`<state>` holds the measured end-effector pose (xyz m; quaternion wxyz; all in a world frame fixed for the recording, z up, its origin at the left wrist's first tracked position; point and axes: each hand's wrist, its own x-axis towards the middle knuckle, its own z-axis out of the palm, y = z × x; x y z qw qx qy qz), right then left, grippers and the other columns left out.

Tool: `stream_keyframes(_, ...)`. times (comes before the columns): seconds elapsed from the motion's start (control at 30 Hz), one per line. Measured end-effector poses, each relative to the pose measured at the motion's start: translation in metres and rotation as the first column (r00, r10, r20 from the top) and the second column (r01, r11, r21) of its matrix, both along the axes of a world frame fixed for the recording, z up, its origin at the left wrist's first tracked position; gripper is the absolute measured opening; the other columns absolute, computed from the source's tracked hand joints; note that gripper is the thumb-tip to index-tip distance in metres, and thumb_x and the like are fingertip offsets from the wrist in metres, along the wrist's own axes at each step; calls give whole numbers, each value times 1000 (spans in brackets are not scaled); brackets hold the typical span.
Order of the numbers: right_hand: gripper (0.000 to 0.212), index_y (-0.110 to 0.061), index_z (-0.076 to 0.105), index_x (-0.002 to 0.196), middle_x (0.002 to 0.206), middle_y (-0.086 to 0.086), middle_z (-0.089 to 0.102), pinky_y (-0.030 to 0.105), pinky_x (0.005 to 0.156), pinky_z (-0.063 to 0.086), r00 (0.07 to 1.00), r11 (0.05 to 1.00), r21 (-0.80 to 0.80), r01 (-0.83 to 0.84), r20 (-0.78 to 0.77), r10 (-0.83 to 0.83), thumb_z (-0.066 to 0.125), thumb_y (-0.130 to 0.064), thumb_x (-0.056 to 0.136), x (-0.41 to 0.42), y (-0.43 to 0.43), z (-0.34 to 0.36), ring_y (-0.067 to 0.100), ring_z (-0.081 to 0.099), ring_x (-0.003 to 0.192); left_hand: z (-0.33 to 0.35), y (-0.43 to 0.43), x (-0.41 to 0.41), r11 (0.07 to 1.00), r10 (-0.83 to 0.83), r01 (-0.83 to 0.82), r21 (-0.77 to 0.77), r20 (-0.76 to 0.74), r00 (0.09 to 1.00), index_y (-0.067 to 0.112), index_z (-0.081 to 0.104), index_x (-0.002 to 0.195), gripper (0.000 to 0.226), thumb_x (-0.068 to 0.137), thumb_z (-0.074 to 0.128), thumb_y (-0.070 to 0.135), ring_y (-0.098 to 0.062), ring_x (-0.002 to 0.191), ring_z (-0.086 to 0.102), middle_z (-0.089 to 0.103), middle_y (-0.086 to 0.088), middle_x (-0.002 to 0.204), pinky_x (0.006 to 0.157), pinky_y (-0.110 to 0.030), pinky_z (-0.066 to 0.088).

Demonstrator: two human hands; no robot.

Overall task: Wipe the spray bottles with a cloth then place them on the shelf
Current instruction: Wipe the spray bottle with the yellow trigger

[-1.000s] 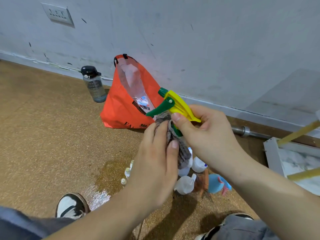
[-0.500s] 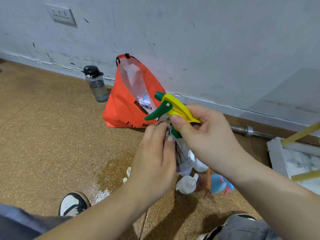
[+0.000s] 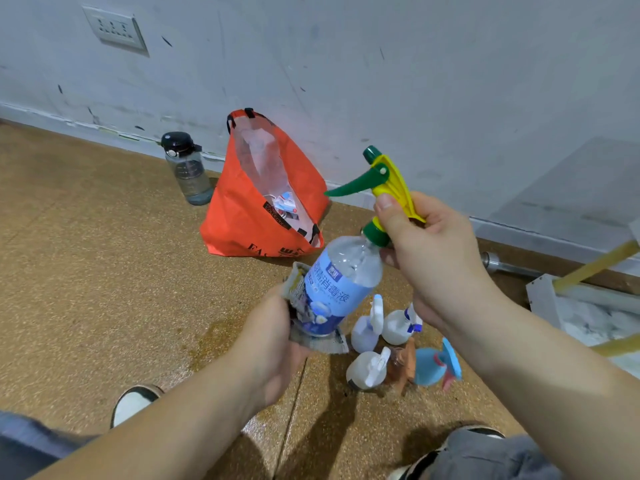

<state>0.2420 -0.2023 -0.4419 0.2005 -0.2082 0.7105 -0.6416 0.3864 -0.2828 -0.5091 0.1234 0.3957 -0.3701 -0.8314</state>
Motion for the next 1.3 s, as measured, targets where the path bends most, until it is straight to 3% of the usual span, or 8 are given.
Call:
stream_keyframes(0.27,47,-3,62,88,81,31,64,70,78,53,998,995,76,59,24,-61,68,-49,89,-6,-8,0,32,61,70,-10,5,0,853,229,-109,-510,179,957,36,55,135,28,111,42,31,-24,117,68,68,2,131,84,-43,61)
stream_keyframes(0.4,38,-15,67,79,74,26,62,68,74,55,1000,993,120,21,-20,-18,65,-52,87,4,-7,-1,31,60,67,-4,-2,2,423,122,62,-904,124,985,32,45,150,39,111,39,34,4,134,48,53,17,146,115,-22,37)
stream_keyframes(0.57,44,-8,68,81,63,0,54,61,72,54,998,982,181,-47,-28,53,64,-51,86,17,-4,-5,18,49,64,-1,12,1,-24,-100,244,-969,246,964,19,25,164,61,107,41,30,-21,161,12,24,-8,170,130,-34,11)
stream_keyframes(0.67,45,-8,69,84,67,11,59,62,74,55,998,977,209,-42,-46,52,64,-53,84,17,-2,-4,21,54,66,-5,-4,6,-13,-234,282,-959,277,932,22,7,167,77,103,49,28,-15,161,7,12,3,174,130,-37,13)
stream_keyframes(0.77,35,-12,66,81,62,6,57,51,65,53,991,973,227,-27,-122,56,67,-46,92,15,0,-2,20,51,60,1,-20,3,299,-253,339,-892,269,929,39,0,165,77,106,50,35,-20,152,36,24,15,170,121,-43,37)
stream_keyframes(0.9,37,-9,65,81,61,-2,56,56,69,56,998,975,223,24,-60,-11,67,-44,90,11,-3,-9,18,51,60,12,23,9,29,-219,341,-940,327,919,28,-10,164,74,106,33,43,-10,160,-8,-5,10,173,130,-28,2)
stream_keyframes(1.0,36,-9,66,80,61,-2,56,55,71,58,999,971,233,47,-25,-42,68,-43,92,12,-5,-12,16,51,60,10,28,11,26,-297,431,-902,405,865,33,-27,157,78,103,29,45,-3,151,-33,-29,13,167,126,-27,-14)
stream_keyframes(1.3,31,-11,68,81,60,9,63,28,52,45,984,957,288,-33,-159,81,67,-39,96,29,4,11,9,53,50,5,-16,0,82,-204,170,-982,151,967,18,44,152,65,93,64,35,-13,133,53,55,4,140,110,-33,44)
